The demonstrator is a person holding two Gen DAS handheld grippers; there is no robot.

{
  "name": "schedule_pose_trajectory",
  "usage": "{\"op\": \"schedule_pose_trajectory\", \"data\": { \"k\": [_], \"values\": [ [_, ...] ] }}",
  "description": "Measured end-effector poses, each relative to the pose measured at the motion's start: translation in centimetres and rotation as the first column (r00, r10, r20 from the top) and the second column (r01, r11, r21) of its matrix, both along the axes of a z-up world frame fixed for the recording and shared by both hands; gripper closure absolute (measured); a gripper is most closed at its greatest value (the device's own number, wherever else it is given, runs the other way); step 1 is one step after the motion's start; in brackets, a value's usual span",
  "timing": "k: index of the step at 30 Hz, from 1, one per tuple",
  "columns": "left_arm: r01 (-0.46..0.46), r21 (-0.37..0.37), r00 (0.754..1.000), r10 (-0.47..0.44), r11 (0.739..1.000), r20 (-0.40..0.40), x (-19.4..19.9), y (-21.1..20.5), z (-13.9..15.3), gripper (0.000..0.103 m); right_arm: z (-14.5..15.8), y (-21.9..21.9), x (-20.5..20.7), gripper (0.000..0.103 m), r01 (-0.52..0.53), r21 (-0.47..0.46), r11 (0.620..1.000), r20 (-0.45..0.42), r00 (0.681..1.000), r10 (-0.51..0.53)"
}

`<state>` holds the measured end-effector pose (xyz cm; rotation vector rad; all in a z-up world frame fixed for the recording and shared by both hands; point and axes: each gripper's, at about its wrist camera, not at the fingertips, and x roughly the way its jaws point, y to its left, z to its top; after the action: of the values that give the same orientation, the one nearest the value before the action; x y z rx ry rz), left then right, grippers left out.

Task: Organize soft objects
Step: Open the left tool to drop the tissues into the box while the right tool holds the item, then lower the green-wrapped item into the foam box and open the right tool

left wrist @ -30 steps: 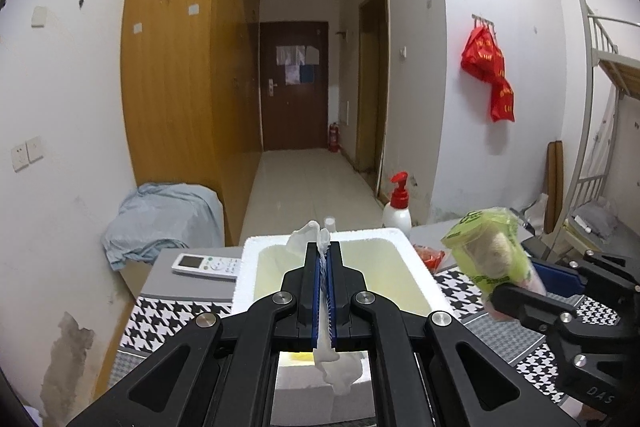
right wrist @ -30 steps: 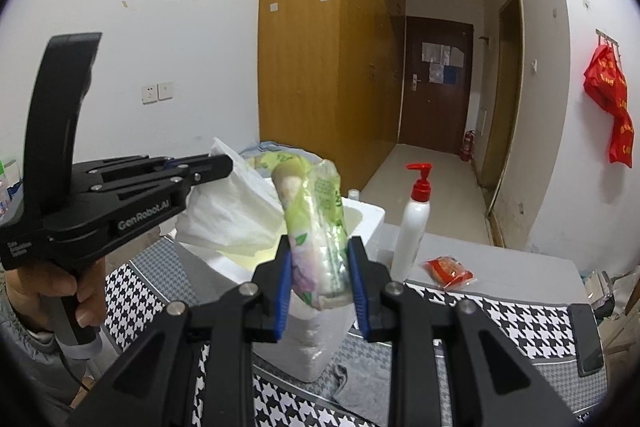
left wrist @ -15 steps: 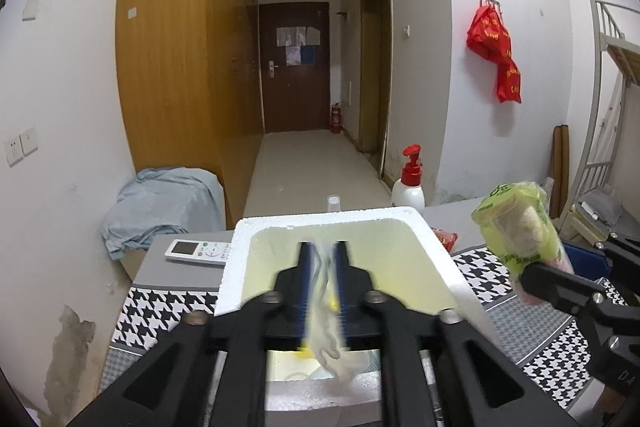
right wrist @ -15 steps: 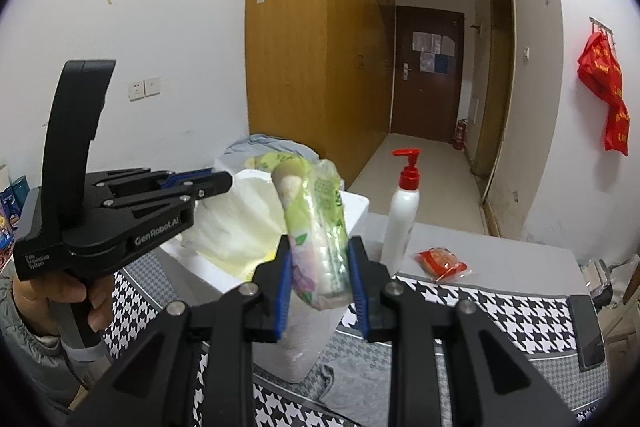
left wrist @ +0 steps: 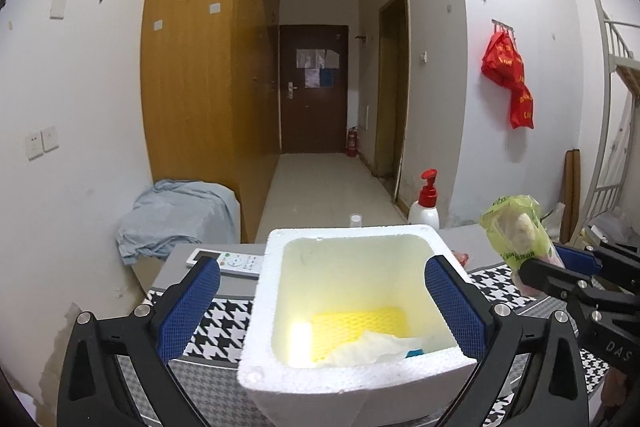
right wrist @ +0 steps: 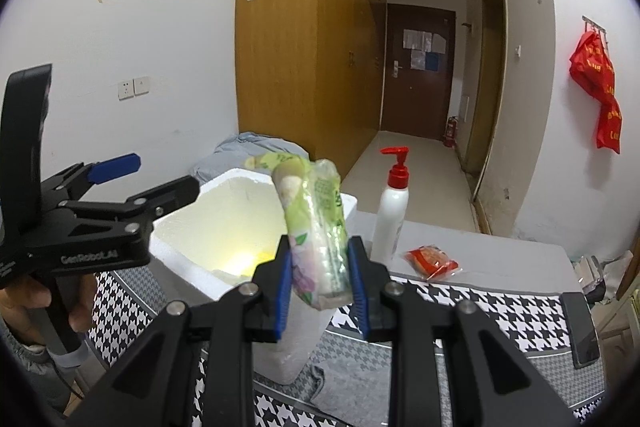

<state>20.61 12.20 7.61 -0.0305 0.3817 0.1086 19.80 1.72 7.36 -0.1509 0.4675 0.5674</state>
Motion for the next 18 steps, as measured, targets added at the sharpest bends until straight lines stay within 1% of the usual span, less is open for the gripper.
{"op": "schedule_pose_trajectory", "data": {
  "k": [7,12,16,18],
  "values": [
    [-0.031,0.021,0.999,0.031,0.999,0.012,-0.9,0.7,0.1,0.001,0.0,1.0,0.2,0.072,-0.010,-0.009,1.000,-0.003,1.000,0.010],
    [-0.046,0.010,0.999,0.046,0.999,0.020,-1.5,1.5,0.2,0.001,0.1,1.8,0.4,0.072,-0.032,-0.002,1.000,-0.004,0.999,0.032],
    [-0.102,0.056,0.994,0.100,0.993,0.030,-2.0,2.0,0.2,0.001,0.2,2.8,0.6,0.072,-0.048,-0.005,0.999,-0.008,0.999,0.048],
    [-0.108,0.046,0.994,0.107,0.993,0.025,-2.3,2.6,0.2,0.001,0.2,3.3,0.7,0.072,-0.062,-0.007,0.998,-0.013,0.998,0.062]
  ]
}}
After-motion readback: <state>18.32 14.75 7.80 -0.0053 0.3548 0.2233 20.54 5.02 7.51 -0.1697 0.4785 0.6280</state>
